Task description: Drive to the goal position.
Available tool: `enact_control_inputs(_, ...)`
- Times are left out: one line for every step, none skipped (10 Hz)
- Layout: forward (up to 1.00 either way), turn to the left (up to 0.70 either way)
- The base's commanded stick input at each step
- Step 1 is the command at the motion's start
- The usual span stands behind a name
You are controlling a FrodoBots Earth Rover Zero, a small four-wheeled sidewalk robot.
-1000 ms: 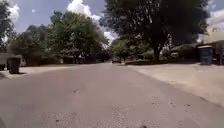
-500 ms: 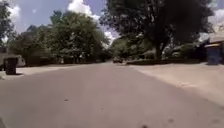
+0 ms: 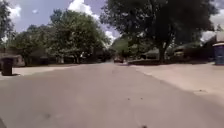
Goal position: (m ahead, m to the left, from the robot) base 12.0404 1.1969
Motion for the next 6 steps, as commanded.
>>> enact_control_inputs(0.85,0.00)
enact_control_inputs(0.85,0.00)
enact_control_inputs(0.85,0.00)
enact_control_inputs(0.85,0.00)
enact_control_inputs(0.85,0.00)
enact_control_inputs(0.85,0.00)
